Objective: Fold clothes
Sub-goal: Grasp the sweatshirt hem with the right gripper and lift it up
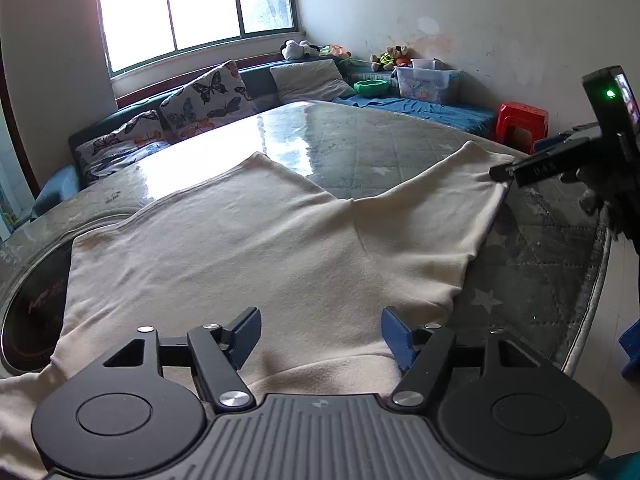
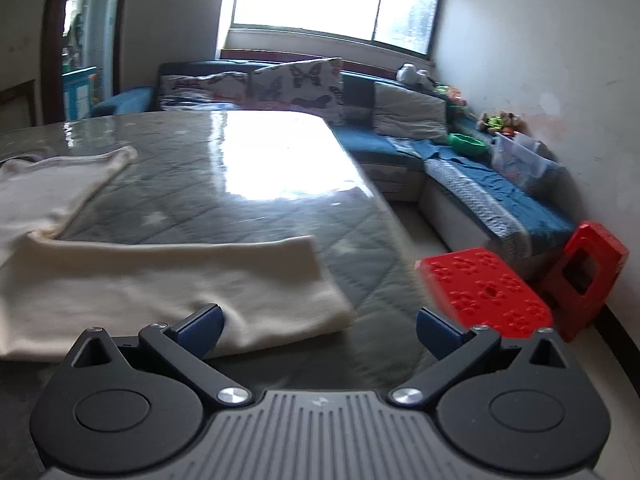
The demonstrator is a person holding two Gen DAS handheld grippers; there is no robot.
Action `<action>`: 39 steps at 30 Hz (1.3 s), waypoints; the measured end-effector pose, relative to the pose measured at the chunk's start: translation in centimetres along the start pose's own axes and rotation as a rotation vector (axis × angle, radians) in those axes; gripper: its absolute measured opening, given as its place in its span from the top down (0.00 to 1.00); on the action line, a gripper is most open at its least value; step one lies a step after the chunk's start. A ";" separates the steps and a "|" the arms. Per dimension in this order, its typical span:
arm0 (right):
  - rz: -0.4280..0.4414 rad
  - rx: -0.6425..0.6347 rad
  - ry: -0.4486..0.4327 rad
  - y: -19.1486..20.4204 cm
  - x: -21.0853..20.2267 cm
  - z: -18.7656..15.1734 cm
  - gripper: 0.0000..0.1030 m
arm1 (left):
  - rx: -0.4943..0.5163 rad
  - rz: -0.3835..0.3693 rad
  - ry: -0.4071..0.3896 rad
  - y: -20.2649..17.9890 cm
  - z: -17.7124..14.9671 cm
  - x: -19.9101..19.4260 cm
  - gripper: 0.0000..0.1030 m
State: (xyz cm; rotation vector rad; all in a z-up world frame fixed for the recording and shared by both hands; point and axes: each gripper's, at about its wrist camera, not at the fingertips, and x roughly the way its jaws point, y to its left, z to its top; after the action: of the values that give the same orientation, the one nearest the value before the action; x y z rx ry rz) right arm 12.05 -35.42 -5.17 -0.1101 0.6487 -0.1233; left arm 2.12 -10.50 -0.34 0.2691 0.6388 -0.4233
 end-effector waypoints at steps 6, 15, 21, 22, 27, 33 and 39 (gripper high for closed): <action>0.053 0.108 0.019 -1.6 -0.2 0.0 0.07 | -0.011 0.011 -0.012 0.3 0.3 -0.4 0.29; 0.091 0.171 0.027 -1.2 -0.2 0.0 0.41 | -0.047 0.047 -0.021 1.3 0.9 -0.6 0.27; 0.085 0.200 0.025 -1.1 -0.3 0.3 0.71 | -0.057 0.058 -0.007 1.5 0.8 -0.1 0.24; 0.087 0.205 0.025 -1.3 -0.3 0.3 0.79 | -0.060 0.060 -0.004 1.6 0.8 0.0 0.24; 0.111 0.236 -0.002 -2.0 -1.3 0.7 0.91 | -0.064 0.060 -0.004 1.4 1.3 0.6 0.23; 0.153 0.253 -0.063 -2.4 -3.3 2.0 0.92 | -0.044 0.042 0.002 0.6 1.5 1.6 0.23; 0.248 0.201 -0.137 -0.9 -6.8 5.2 0.92 | -0.055 0.034 -0.011 0.9 1.4 1.1 0.23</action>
State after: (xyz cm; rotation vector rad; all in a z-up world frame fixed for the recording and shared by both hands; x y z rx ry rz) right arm 9.79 -35.01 3.11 0.1548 0.5053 0.0577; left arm 4.07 -10.53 0.16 0.2248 0.6328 -0.3733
